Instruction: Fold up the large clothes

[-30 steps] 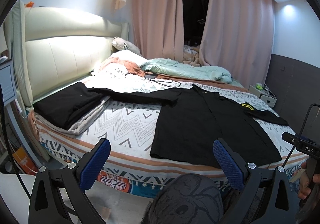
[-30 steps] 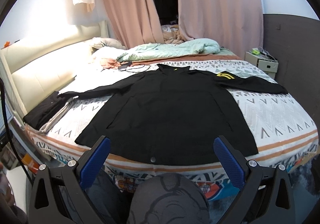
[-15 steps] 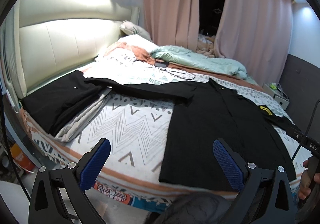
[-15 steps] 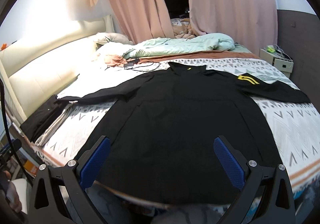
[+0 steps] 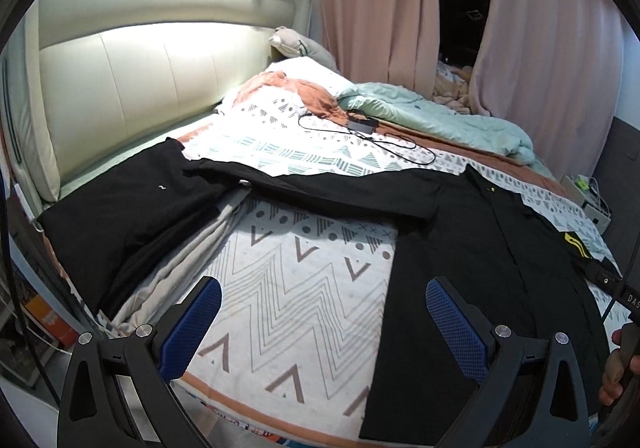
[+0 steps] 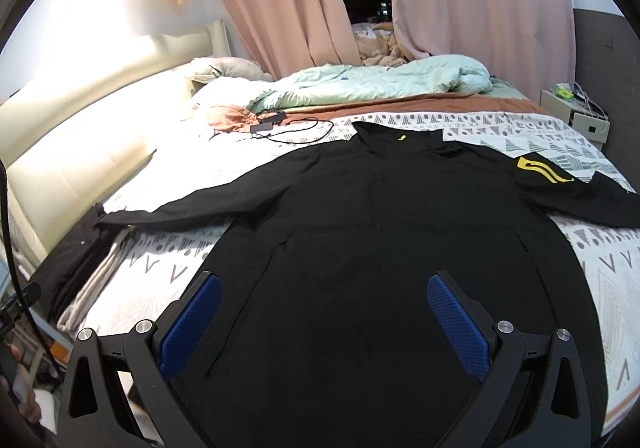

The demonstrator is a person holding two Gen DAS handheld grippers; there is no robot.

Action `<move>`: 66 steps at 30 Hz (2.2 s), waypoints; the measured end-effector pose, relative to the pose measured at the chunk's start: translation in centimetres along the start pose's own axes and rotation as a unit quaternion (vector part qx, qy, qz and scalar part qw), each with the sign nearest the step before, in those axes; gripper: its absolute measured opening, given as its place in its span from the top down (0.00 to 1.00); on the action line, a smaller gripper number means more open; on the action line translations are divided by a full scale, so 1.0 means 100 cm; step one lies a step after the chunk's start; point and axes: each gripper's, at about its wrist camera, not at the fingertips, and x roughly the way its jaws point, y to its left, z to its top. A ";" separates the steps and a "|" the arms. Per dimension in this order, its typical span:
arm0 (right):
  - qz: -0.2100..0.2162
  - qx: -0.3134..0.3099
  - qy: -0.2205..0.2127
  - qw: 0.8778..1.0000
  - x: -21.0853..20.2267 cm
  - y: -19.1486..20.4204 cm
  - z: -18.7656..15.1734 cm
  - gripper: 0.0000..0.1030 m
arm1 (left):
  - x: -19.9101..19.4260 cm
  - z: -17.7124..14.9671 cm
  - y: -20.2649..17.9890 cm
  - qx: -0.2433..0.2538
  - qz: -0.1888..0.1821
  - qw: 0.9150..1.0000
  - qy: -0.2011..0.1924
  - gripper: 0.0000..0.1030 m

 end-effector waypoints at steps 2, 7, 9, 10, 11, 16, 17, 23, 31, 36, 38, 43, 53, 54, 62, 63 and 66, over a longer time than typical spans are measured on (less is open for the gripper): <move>0.002 0.004 0.007 1.000 0.014 0.001 0.007 0.00 | 0.005 0.009 0.004 0.001 0.011 1.000 -0.002 0.01; -0.001 0.004 0.012 1.000 0.049 0.012 0.033 0.00 | 0.020 0.033 0.018 -0.013 0.030 0.999 -0.005 0.01; 0.005 0.009 0.011 1.000 0.066 0.018 0.049 0.00 | 0.029 0.042 0.025 -0.015 0.039 0.999 -0.002 0.01; 0.007 0.010 0.011 1.000 0.074 0.021 0.056 0.00 | 0.033 0.045 0.028 -0.016 0.041 0.999 0.000 0.01; 0.009 0.010 0.010 1.000 0.080 0.025 0.061 0.00 | 0.038 0.050 0.033 -0.016 0.047 0.999 0.002 0.01; 0.002 -0.009 0.010 1.000 0.119 0.045 0.085 0.00 | 0.060 0.066 0.055 -0.019 0.071 0.997 0.018 0.06; 0.001 -0.013 0.013 1.000 0.127 0.049 0.088 0.00 | 0.064 0.069 0.061 -0.022 0.075 0.997 0.020 0.06; 0.028 0.003 0.027 0.999 0.164 0.052 0.087 0.00 | 0.084 0.091 0.097 -0.046 0.097 0.994 0.029 0.09; 0.055 0.019 0.045 0.997 0.197 0.042 0.065 0.00 | 0.126 0.124 0.143 -0.098 0.113 0.988 0.045 0.18; 0.041 0.025 0.075 0.996 0.220 0.033 0.055 0.02 | 0.162 0.135 0.157 -0.141 0.107 0.982 0.069 0.18; 0.047 0.034 0.083 0.995 0.227 0.029 0.053 0.07 | 0.182 0.136 0.162 -0.165 0.098 0.978 0.086 0.22; 0.071 0.052 0.101 0.991 0.246 0.023 0.051 0.23 | 0.222 0.129 0.165 -0.201 0.083 0.968 0.125 0.31; 0.117 0.086 0.118 0.982 0.269 0.014 0.049 0.65 | 0.279 0.124 0.183 -0.241 0.087 0.957 0.134 0.73; 0.125 0.095 0.121 0.980 0.272 0.013 0.049 0.67 | 0.282 0.126 0.187 -0.253 0.077 0.955 0.136 0.85; 0.165 0.138 0.134 0.967 0.299 0.017 0.054 0.69 | 0.259 0.163 0.161 -0.204 0.070 0.971 0.101 0.94; 0.169 0.145 0.137 0.965 0.305 0.018 0.055 0.70 | 0.254 0.169 0.159 -0.201 0.067 0.973 0.096 0.94; 0.181 0.156 0.148 0.960 0.322 0.024 0.056 0.76 | 0.238 0.190 0.147 -0.189 0.057 0.977 0.078 0.95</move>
